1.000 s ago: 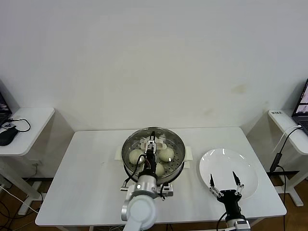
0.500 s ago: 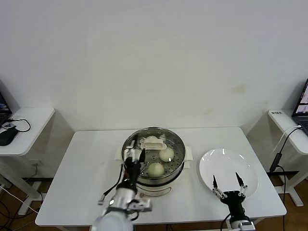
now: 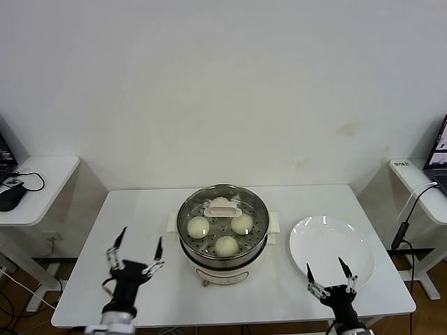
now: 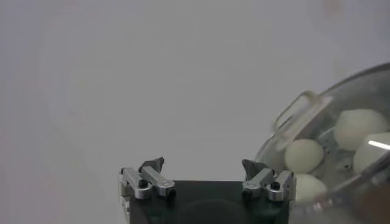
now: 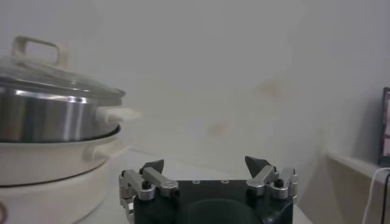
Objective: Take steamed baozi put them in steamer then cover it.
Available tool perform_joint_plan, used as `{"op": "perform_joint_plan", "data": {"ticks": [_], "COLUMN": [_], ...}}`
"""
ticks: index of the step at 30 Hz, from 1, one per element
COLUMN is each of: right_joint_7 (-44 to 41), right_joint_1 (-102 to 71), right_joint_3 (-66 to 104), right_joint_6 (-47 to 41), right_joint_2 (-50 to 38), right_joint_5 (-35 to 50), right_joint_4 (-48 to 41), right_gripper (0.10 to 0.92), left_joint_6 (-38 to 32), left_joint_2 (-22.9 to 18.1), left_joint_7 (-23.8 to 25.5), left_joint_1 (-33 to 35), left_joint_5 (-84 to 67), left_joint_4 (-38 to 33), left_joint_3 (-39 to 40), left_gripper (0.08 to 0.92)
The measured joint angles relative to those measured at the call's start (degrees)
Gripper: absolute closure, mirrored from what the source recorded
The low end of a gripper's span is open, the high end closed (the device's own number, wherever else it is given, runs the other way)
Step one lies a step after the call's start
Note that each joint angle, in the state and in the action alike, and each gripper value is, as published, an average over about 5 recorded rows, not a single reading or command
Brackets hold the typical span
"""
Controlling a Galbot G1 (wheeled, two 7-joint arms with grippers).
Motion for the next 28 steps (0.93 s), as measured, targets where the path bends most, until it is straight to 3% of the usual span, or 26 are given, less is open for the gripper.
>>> {"op": "perform_joint_plan", "data": {"ticks": [11,28], "right_joint_7": [-0.77,-0.53], "right_joint_1": [-6.28,-10.45], "right_joint_3": [0.02,0.21], "right_joint_6": [-6.28,-13.6], "right_joint_2": [-2.15,-2.04], "right_joint_5": [2.57,5.03], "right_joint_4": [5.36,9.57], "right_gripper": [0.203,0.203], "left_joint_6": [-6.23,-8.22], "left_joint_2": [-0.13,-1.35], "left_joint_7": [-2.05,-4.14], "left_joint_1": [8.28,13.11], "left_joint_5": [-19.82,-26.59], "left_joint_4": [2.28,2.44], "left_joint_3": [-4.7,-7.24], "left_gripper": [0.177,0.177]}}
